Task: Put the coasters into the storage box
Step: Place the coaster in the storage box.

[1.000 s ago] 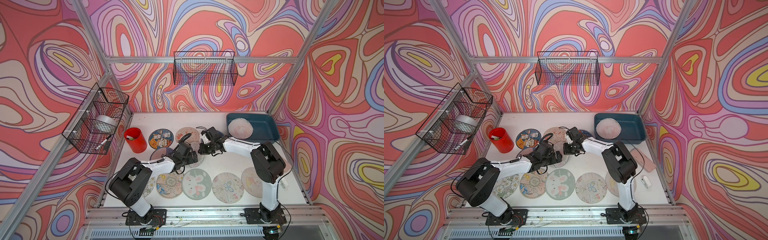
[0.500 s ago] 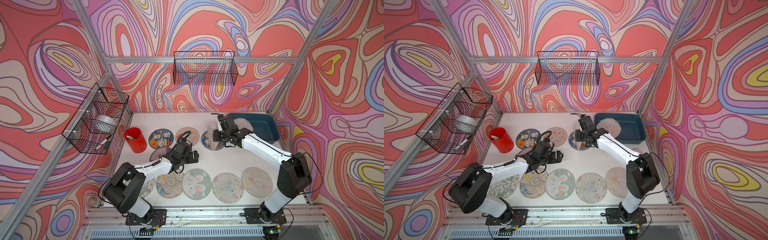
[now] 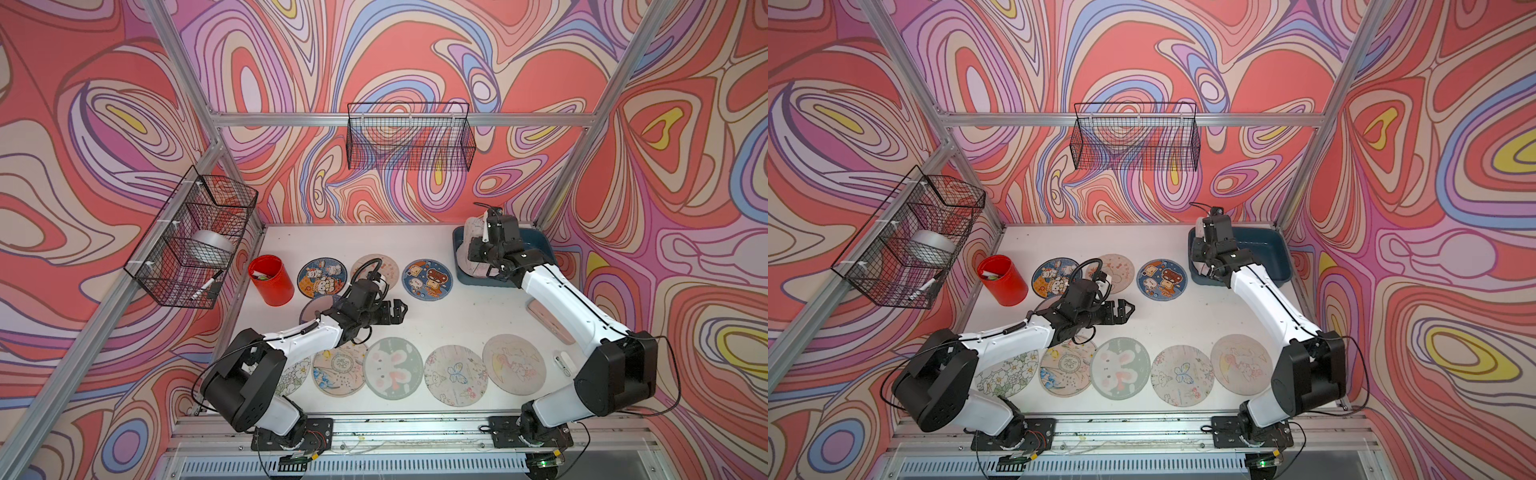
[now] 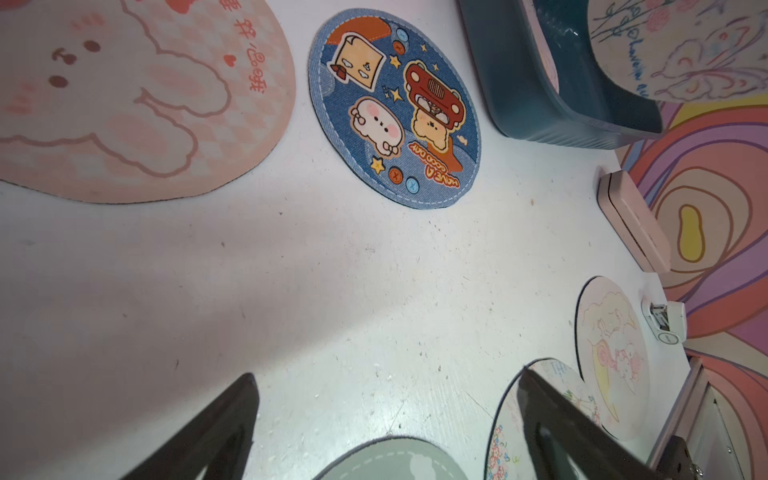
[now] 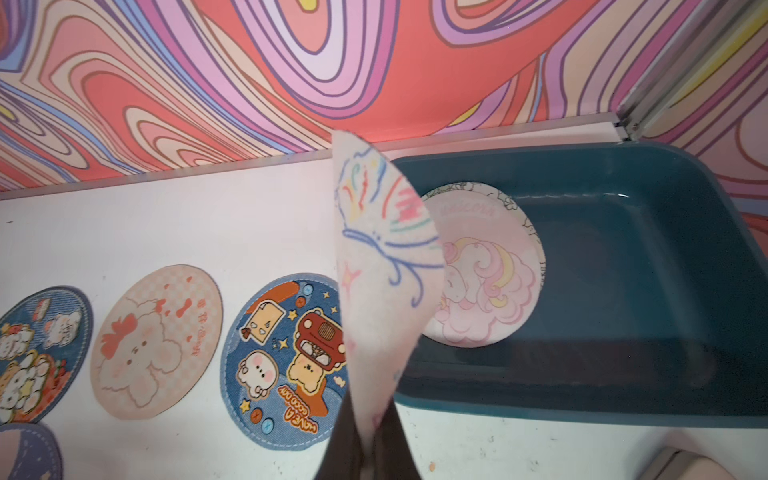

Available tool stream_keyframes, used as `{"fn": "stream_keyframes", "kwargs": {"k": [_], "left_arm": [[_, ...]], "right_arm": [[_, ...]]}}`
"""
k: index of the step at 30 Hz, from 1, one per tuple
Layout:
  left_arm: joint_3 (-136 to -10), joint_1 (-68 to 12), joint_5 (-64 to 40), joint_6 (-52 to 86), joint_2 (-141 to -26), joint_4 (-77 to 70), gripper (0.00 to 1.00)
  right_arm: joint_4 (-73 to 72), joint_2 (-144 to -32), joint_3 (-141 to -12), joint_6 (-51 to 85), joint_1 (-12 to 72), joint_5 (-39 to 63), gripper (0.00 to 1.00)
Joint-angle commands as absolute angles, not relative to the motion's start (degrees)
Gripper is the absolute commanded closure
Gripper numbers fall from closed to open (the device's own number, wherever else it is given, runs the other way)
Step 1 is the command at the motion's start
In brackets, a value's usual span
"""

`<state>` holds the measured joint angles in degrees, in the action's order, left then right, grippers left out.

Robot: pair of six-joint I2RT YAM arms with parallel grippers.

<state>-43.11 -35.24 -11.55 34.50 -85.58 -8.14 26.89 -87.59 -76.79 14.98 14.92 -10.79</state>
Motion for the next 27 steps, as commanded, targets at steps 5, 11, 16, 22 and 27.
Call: {"fn": "stream_keyframes", "kwargs": {"k": [5, 11, 16, 22, 27], "left_arm": [[-43.11, -35.16, -10.84, 34.35, -84.39, -7.61, 0.02], [-43.15, -35.16, -9.71, 34.11, -83.77, -6.75, 0.02], [-43.07, -35.16, -8.98, 33.57, -83.28, -5.82, 0.02], [-43.37, -35.16, -8.16, 33.03, -83.06, -5.10, 0.02], [-43.42, -35.16, -7.82, 32.77, -82.55, -4.57, 0.02]], "right_arm": [[24.90, -94.75, -79.73, 13.80, 12.12, -13.36, 1.00], [24.35, -101.12, -83.99, 13.78, 11.34, -13.09, 1.00], [23.98, -106.08, -86.82, 13.97, 10.22, -11.86, 1.00], [20.74, -109.79, -86.62, 14.76, 7.41, -12.51, 1.00], [21.36, -114.50, -87.70, 16.33, 4.06, -12.41, 1.00]]}}
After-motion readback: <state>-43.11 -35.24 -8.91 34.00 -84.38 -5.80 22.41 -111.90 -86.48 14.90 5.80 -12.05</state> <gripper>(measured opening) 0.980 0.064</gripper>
